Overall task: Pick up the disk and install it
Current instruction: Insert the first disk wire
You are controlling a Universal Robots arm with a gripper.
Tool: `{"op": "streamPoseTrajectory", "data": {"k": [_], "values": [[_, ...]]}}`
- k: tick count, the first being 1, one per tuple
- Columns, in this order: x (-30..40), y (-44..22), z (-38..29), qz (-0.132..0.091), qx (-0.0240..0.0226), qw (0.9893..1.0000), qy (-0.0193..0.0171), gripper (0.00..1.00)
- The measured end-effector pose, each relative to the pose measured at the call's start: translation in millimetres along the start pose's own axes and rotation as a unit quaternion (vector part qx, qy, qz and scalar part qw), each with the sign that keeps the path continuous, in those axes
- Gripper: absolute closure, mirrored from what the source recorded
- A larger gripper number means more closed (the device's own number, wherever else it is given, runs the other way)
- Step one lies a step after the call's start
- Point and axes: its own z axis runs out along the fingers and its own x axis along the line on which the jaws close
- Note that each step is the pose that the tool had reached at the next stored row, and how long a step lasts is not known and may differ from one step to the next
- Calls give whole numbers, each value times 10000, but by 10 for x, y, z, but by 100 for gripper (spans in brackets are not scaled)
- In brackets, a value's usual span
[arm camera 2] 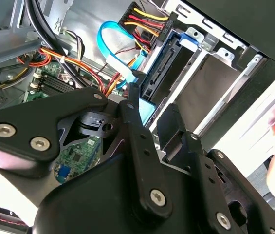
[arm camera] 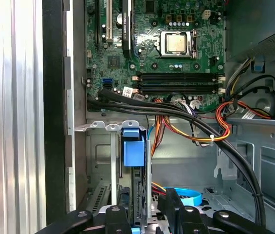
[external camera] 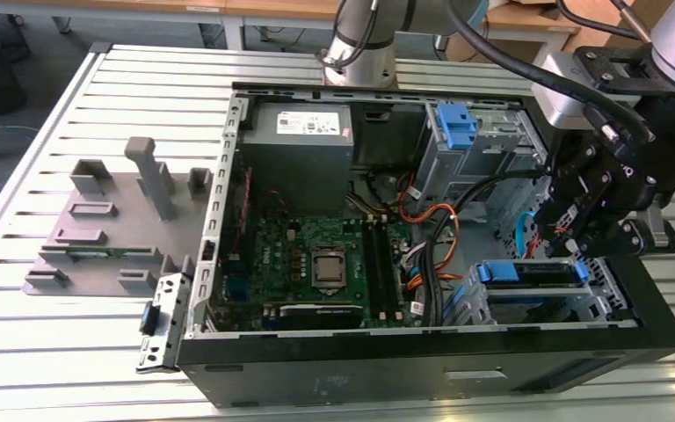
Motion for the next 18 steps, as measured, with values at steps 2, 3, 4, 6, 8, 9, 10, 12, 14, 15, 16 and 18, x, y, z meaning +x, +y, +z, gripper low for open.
{"op": "streamPoseTrajectory", "data": {"k": [2, 3, 4, 6, 8, 9, 10, 12, 14, 15, 16, 18], "values": [[-1, -7, 0, -1, 0, 10000, 0, 58], [-2, -11, 0, 0, 0, 10000, 1, 58], [-3, -15, 1, -1, 0, 10000, 1, 58], [-4, -25, 2, -1, 0, 10000, 1, 58], [-4, -31, 5, 0, 0, 10000, 0, 58], [-5, -34, 7, 0, 0, 10000, 0, 58], [-5, -37, 9, -1, 0, 10000, 1, 58], [-5, -43, 10, -1, 0, 10000, 1, 58], [-6, -50, 11, -1, 0, 10000, 0, 58], [-6, -54, 12, -1, 0, 10000, 0, 58], [-6, -59, 12, -1, 0, 10000, 0, 58], [-7, -64, 12, 0, 0, 10000, 0, 58]]}}
